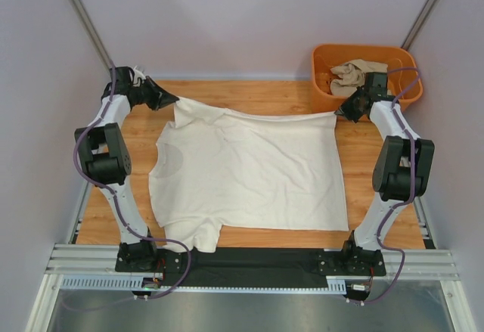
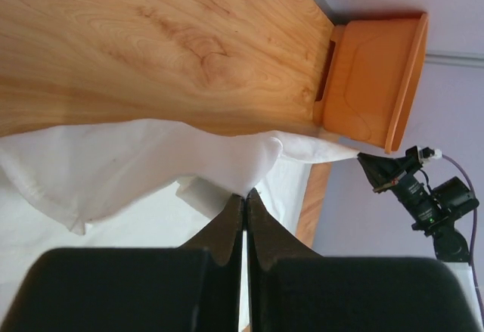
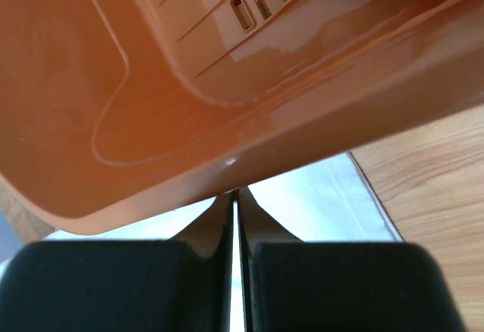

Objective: Fold and stack the t-shirts
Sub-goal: Fold the tshirt

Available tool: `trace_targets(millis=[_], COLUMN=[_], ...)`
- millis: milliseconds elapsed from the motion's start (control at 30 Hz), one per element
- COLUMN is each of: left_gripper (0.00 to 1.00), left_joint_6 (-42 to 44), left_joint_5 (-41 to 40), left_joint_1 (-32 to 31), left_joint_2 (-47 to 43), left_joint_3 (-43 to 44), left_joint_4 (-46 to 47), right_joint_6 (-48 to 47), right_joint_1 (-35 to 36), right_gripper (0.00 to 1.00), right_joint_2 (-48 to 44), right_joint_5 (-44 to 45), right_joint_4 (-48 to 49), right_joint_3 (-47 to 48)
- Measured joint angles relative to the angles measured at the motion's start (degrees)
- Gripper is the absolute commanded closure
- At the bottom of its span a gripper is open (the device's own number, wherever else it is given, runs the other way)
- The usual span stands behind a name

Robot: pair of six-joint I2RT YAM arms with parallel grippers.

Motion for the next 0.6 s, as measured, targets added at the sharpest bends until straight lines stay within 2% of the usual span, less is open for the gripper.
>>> trace_targets(millis=[300,600], left_gripper=[1.0,1.0], left_joint_6=[0.35,7.3], left_joint_5=[2.32,2.36], left_joint_1=[-0.28,-0.42], left_joint_2=[0.07,-4.04], left_joint_3=[-0.85,-3.61], left_joint_4=[-2.86,-13.86], right_joint_6=[-3.87,-7.78], right_joint_1=[-0.02,-1.14], right_gripper=[1.0,1.0], right_joint_2=[-0.04,-0.66], right_joint_5=[1.22,2.56], right_joint_4=[-0.9,-2.93], right_joint_3=[0.0,-0.09])
